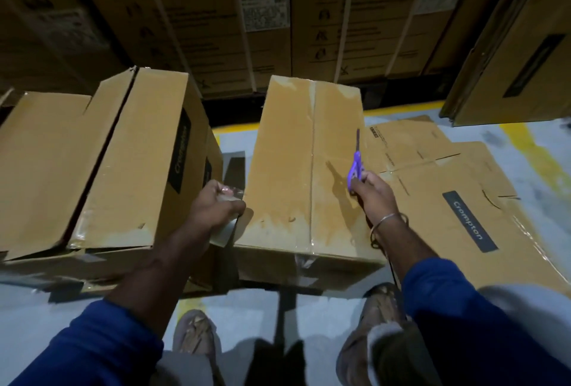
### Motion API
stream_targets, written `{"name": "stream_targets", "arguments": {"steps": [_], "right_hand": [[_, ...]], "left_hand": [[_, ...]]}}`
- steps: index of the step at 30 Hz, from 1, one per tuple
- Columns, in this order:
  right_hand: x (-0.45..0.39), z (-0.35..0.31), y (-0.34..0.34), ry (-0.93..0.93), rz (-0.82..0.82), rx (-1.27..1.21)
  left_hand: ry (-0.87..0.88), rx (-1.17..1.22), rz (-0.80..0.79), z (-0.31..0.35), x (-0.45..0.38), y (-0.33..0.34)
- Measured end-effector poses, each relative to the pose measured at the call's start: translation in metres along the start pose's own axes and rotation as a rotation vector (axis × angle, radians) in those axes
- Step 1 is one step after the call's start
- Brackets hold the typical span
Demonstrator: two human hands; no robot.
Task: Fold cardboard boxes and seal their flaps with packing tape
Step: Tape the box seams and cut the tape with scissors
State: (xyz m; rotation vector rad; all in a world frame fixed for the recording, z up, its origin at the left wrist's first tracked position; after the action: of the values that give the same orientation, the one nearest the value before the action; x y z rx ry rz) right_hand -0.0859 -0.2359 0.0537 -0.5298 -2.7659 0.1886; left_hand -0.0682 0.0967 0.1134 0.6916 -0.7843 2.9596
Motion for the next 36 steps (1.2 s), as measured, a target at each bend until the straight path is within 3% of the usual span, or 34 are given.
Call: {"name": "stream_targets", "arguments": {"steps": [8,16,21,36], "right_hand": [[-0.060,-0.019,0.032,-0.113,-0.085,0.374],[-0.083,0.036,0.055,-0.051,-0.075,0.323],[-0.090,0.046,0.068,-0.054,-0.058,0.415],[-0.020,0.082,0.040,0.161,-0.190,0.578]], "left_hand": [[-0.039,0.122,0.181,-0.031,-0.015,0.023],[-0.131,-0.006,0.188,-0.080,-0.063,0.051],[-0.131,0.083,0.248,-0.108,-0.076,0.064],[-0.209,-0.038,0.083,-0.136,-0.017,0.046]]}}
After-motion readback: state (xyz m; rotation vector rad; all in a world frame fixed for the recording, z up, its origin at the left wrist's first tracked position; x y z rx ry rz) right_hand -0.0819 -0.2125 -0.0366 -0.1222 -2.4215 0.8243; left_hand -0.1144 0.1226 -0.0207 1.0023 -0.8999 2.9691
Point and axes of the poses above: each hand's wrist, its own x-axis away from the middle knuckle, its own y-axis out of the palm, z = x × y, the point moved 3 cm from there along -x, towards the middle knuckle, and after that the axes turned 2 degrees about y, right-handed, at the moved point
